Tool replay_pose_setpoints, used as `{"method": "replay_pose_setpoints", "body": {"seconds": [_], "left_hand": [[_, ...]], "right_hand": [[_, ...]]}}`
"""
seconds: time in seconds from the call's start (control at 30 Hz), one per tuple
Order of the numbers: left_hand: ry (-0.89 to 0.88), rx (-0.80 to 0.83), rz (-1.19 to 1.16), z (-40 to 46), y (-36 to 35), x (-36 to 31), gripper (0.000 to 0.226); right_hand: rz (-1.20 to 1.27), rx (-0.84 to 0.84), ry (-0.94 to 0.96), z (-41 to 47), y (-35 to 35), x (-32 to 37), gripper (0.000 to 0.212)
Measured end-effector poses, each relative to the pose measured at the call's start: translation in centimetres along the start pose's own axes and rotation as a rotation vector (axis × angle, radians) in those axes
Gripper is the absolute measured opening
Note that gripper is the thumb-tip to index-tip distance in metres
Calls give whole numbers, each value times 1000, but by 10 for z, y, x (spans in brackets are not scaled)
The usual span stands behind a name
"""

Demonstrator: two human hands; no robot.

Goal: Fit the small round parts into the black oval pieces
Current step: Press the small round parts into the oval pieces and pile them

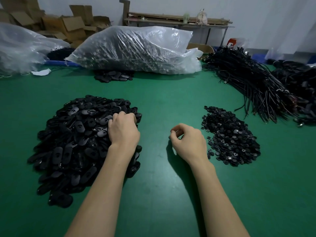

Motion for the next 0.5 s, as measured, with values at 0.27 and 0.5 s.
{"method": "replay_pose_setpoints", "body": {"seconds": [0.27,0.5], "left_hand": [[6,-74,-61,-1,4,-1,24],[-246,-29,-497,-11,16,-32,18]], "right_hand": [[55,2,14,1,-1,0,12],[199,-41,35,2,2,3,17]]}}
Point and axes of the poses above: each hand's wrist, its own z-axis towards the middle knuckle, its own y-axis out of the back of the hand, x = y × z, the point moved 2 cm from there along z, towards the middle knuckle, and after that the axes turned 9 degrees about y, right-handed, at the moved point
